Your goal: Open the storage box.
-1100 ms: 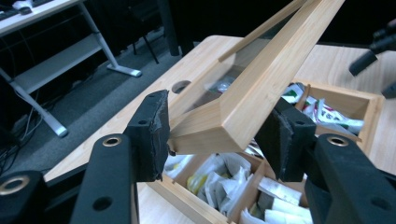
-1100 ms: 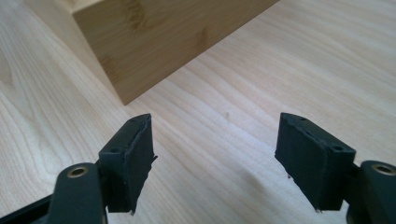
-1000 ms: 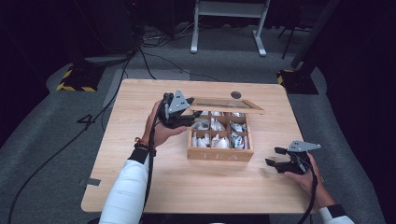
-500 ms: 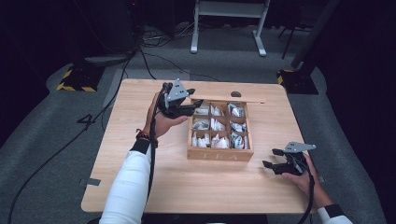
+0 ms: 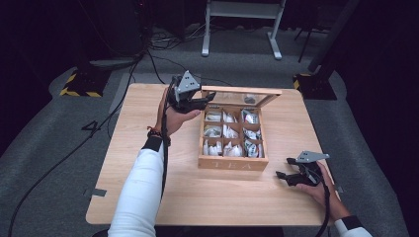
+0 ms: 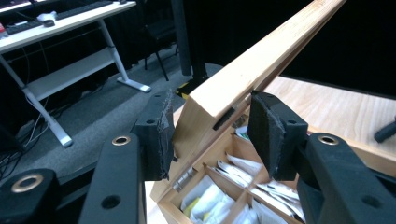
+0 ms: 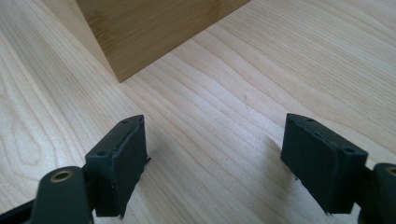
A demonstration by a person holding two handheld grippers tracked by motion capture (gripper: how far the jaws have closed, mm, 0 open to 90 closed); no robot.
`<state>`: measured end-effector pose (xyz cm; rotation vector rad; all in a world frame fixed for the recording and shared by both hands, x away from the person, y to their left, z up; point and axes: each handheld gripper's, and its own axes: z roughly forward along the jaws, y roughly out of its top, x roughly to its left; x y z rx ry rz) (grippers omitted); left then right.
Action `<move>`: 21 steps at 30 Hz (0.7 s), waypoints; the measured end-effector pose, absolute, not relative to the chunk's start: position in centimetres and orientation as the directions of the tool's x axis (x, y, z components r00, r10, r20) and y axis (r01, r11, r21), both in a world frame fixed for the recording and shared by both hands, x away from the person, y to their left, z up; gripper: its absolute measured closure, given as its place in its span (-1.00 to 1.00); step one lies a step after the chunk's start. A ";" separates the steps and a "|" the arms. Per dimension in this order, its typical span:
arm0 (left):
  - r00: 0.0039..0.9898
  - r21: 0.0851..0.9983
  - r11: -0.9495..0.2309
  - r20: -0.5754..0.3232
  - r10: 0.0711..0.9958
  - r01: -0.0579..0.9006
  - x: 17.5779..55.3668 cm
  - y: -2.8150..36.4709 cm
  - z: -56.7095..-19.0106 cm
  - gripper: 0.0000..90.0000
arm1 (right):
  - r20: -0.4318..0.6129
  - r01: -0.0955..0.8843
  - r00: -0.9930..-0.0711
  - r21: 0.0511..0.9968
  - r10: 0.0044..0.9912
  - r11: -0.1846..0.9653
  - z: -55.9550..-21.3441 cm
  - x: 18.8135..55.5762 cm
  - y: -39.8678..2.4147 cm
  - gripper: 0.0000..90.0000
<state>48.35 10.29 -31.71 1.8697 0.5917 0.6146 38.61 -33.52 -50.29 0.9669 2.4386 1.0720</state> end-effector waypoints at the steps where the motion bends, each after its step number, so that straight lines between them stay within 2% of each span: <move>1: 0.741 0.936 -0.331 0.135 0.658 0.123 48.7 10.2 -31.6 0.14 | -0.004 0.458 -0.725 0.743 0.689 0.487 -50.4 38.6 -33.5 -0.53; 21: 0.699 0.956 -0.230 0.039 0.714 0.181 52.0 9.9 -30.7 0.13 | -0.007 0.461 -0.721 0.741 0.692 0.488 -50.4 38.7 -33.5 -0.57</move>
